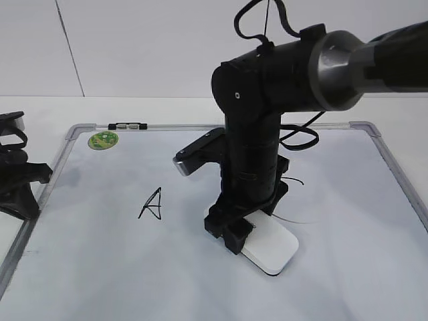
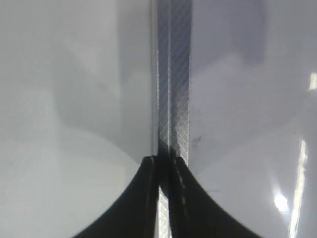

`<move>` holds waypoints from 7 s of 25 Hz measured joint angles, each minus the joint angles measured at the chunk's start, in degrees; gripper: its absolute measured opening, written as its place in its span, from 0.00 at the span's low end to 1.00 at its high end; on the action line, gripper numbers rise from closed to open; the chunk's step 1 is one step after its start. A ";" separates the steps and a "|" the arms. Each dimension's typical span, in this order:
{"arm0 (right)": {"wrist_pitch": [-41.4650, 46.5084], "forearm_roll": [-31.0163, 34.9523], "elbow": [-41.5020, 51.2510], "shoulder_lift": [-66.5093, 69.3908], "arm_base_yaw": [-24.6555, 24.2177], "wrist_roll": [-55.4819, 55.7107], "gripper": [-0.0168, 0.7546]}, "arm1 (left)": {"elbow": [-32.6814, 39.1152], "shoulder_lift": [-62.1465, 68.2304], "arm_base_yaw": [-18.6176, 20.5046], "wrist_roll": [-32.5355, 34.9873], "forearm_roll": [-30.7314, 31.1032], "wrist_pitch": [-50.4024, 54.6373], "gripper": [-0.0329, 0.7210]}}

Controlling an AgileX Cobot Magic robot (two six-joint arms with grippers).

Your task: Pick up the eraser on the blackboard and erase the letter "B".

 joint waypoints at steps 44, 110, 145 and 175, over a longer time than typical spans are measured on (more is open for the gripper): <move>3.14 -2.41 -6.34 -10.22 -12.02 11.66 0.71 | 0.00 0.00 0.00 0.00 0.00 0.02 0.07; -9.52 -1.77 13.63 -11.33 -35.92 10.35 0.73 | 0.00 0.00 0.00 0.00 -0.01 -0.11 0.07; -8.21 -0.96 13.63 -9.41 -35.92 9.77 0.89 | 0.00 0.00 0.00 0.00 -0.01 -0.11 0.07; -6.20 -3.67 9.05 -20.57 -36.01 9.89 0.89 | 0.00 0.00 0.00 1.90 2.48 -0.02 0.30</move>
